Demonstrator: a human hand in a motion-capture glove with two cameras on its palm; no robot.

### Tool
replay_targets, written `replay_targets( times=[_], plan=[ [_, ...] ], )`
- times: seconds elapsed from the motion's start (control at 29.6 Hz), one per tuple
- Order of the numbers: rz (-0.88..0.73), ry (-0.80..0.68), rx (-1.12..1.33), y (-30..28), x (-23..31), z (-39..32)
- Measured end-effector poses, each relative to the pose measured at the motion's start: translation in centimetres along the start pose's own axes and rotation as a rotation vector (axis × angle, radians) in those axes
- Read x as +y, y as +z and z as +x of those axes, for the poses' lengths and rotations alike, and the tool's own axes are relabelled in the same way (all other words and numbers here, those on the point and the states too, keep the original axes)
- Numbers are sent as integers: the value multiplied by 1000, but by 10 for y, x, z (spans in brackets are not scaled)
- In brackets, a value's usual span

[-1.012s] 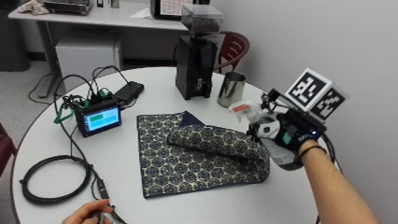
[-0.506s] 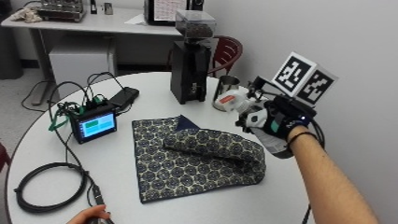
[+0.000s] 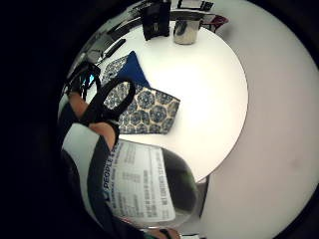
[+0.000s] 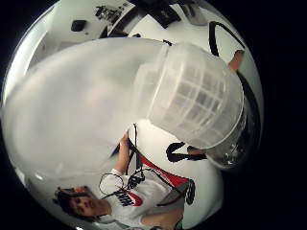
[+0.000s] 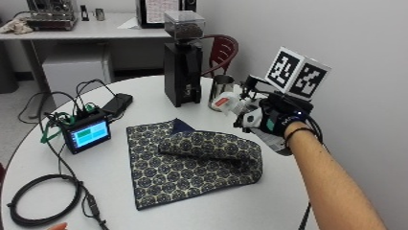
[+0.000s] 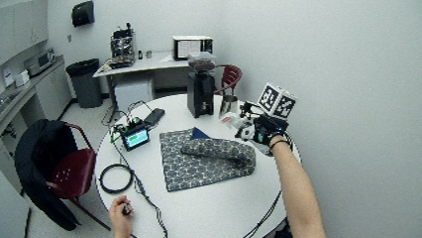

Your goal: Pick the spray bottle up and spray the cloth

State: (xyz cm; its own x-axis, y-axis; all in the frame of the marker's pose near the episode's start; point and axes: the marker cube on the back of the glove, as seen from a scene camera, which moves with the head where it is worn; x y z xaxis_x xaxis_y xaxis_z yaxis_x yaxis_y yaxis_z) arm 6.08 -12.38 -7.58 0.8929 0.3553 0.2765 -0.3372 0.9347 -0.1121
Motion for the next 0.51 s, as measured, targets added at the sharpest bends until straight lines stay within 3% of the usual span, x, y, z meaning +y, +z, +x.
replay_targets(
  times=[0.24,0.51],
  plan=[
    [-84,-3,-19,42,-6,2],
    [47,-26,-15,-32,-1,-20]
  ],
)
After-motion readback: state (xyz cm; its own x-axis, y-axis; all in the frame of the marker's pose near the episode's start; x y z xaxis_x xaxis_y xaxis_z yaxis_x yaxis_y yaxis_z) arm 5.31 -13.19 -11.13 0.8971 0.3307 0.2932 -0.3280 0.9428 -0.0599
